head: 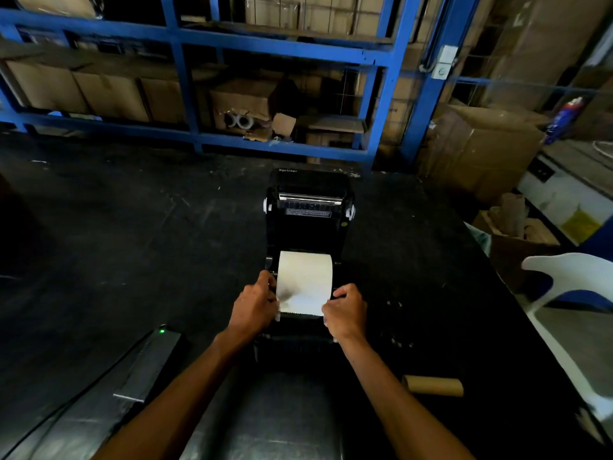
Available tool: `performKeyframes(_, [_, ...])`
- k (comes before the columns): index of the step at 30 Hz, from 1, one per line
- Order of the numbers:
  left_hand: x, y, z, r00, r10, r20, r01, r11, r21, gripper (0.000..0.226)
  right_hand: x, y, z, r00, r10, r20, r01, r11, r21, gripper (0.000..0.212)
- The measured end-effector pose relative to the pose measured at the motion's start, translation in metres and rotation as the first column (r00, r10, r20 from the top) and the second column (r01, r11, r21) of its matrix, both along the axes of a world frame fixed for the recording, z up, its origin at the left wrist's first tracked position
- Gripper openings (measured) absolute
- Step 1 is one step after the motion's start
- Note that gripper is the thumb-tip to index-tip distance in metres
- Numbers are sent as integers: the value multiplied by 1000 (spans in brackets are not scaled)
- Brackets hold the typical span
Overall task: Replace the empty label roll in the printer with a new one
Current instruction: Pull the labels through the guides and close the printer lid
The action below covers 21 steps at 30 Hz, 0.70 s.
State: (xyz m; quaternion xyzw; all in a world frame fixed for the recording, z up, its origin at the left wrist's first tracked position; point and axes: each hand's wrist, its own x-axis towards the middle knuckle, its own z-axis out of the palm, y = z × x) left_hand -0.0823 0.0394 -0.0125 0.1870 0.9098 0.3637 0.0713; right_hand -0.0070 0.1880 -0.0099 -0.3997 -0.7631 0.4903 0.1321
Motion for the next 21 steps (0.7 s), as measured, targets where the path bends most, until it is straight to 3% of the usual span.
performKeyframes(6, [-8,-5,1,993,11,114,-19,997,72,29,1,8,5,995,83,53,-83,997,-7,26])
performKeyframes(21, [-12,-10,-3,995,-24,94,13,994,110,32,-8,18,0,976,138,171,-127,989,-74,31])
